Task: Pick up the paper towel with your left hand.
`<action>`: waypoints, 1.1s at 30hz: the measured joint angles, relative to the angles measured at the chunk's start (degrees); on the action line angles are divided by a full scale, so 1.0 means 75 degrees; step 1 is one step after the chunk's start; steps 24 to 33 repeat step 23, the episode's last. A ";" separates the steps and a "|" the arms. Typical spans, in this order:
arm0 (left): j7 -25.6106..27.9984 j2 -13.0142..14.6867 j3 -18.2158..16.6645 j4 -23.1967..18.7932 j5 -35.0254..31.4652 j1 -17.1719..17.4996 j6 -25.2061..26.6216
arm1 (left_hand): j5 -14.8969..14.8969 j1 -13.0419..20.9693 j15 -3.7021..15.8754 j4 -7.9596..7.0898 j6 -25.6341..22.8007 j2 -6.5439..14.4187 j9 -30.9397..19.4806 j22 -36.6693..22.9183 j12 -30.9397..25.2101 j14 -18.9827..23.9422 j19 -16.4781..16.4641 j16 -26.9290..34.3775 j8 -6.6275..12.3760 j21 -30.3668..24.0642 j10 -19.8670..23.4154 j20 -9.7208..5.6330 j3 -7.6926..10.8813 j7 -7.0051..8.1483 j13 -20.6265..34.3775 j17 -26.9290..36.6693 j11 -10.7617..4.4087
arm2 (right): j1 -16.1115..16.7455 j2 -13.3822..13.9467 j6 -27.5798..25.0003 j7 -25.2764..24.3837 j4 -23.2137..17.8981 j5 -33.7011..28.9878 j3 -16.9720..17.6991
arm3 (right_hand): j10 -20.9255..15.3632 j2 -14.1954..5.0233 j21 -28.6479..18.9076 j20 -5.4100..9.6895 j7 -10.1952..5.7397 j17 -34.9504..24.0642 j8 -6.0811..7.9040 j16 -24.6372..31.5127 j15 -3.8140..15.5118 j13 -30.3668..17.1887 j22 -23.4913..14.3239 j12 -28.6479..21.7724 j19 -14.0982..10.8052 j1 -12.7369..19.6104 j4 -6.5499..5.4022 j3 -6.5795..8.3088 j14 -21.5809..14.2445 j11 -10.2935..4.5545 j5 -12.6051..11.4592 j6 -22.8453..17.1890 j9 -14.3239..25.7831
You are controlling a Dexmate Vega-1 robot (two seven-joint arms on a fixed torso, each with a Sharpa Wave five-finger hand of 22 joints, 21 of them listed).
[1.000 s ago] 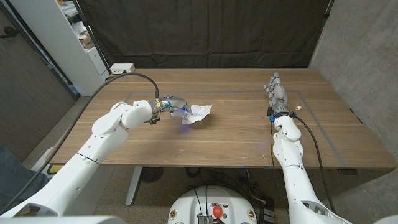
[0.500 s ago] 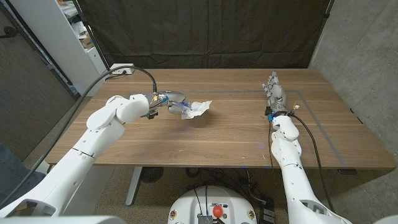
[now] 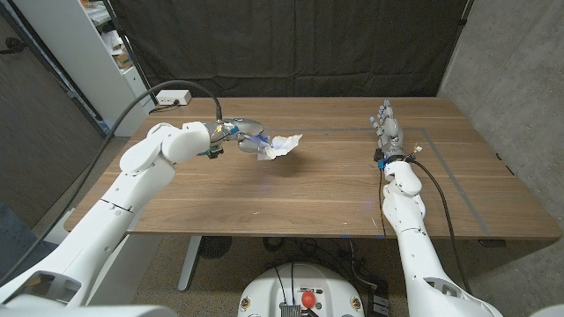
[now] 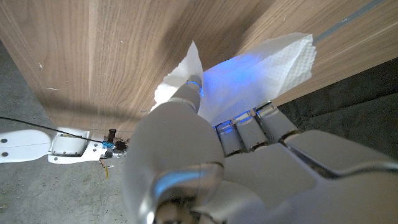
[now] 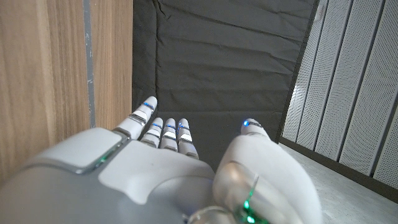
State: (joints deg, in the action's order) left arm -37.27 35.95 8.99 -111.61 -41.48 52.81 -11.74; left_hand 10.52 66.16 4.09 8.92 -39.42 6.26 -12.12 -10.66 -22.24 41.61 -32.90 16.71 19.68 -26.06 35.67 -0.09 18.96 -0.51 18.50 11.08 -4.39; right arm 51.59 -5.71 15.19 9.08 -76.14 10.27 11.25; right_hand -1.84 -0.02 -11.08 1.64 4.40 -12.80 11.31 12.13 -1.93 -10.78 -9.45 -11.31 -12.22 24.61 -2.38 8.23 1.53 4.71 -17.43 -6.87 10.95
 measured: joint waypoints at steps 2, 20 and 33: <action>-0.0024 -0.0008 0.0013 -0.0001 0.0009 -0.0039 -0.0008 | 0.0000 0.0000 0.0000 0.0000 0.0000 0.0000 0.0000 0.0000 0.0000 0.0000 0.0000 0.0000 0.0000 0.0019 0.0000 0.0000 0.0000 0.0000 0.0000 0.0000 0.0000 | -0.0018 0.0003 0.0000 0.0000 0.0026 0.0000 0.0006 | 0.0000 0.0000 0.0000 0.0000 0.0000 0.0000 0.0000 0.0000 0.0000 0.0000 0.0000 0.0000 0.0000 0.0000 0.0000 0.0000 0.0000 0.0000 0.0000 0.0000 0.0000; -0.0209 -0.0076 0.0055 -0.0134 0.0075 -0.0294 -0.0047 | 0.0000 0.0000 0.0020 0.0000 -0.0028 0.0000 0.0001 -0.0001 0.0029 -0.0020 -0.0001 0.0000 -0.0059 0.0030 0.0000 -0.0001 0.0000 0.0029 0.0035 0.0035 0.0000 | -0.0076 0.0012 -0.0003 0.0003 0.0097 0.0018 0.0057 | 0.0000 -0.0062 0.0000 0.0000 0.0000 0.0000 0.0000 0.0000 0.0000 0.0000 0.0000 0.0000 0.0000 -0.0062 0.0000 0.0001 0.0000 0.0000 0.0000 0.0000 0.0000; -0.0224 -0.0077 0.0023 -0.0187 0.0078 -0.0294 -0.0047 | 0.0000 0.0000 0.0020 0.0000 -0.0028 0.0000 0.0000 -0.0001 0.0029 -0.0020 -0.0001 -0.0018 -0.0059 0.0030 0.0000 -0.0001 0.0000 0.0029 0.0035 0.0019 0.0000 | -0.0072 0.0011 -0.0013 0.0010 0.0082 0.0017 0.0057 | 0.0000 -0.0062 0.0000 0.0000 0.0000 0.0000 0.0000 0.0000 0.0000 0.0000 0.0000 0.0000 0.0000 -0.0062 0.0000 0.0001 0.0000 0.0000 0.0000 0.0000 0.0000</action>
